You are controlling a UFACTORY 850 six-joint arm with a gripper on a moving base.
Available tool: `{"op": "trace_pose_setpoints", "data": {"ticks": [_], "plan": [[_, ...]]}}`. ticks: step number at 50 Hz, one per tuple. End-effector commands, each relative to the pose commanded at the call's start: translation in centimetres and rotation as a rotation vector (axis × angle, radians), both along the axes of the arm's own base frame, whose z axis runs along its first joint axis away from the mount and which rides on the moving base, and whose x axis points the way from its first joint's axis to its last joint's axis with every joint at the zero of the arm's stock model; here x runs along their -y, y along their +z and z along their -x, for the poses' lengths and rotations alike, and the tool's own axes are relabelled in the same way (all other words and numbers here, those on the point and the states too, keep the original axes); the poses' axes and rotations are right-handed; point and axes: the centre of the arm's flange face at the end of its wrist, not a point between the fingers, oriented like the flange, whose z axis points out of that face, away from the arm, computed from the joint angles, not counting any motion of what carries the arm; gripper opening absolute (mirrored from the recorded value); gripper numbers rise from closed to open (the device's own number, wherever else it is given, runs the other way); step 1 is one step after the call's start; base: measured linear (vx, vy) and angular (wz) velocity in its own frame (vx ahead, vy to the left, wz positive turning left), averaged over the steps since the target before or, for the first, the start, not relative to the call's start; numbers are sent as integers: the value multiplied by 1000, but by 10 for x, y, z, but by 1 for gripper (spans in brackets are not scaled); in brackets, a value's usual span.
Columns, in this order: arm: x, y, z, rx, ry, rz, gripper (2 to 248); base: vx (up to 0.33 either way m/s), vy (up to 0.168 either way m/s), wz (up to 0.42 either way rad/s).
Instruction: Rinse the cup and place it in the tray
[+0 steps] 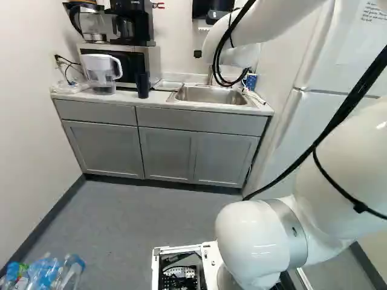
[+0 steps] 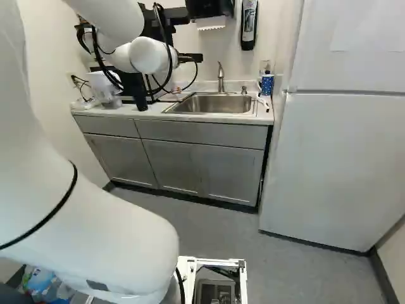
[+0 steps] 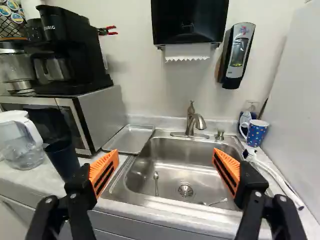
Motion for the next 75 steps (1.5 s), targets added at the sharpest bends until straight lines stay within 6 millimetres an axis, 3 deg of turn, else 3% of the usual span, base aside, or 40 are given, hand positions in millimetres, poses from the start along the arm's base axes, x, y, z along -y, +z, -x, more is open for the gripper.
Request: {"op": "trace_pose_setpoints", "data": {"ticks": [36,60,75], "plan": [[0,0,0,0,0,0,247,130,-102,287],[0,0,0,0,0,0,247,152,-143,19],[0,0,0,0,0,0,247,137,-44,-6]]}}
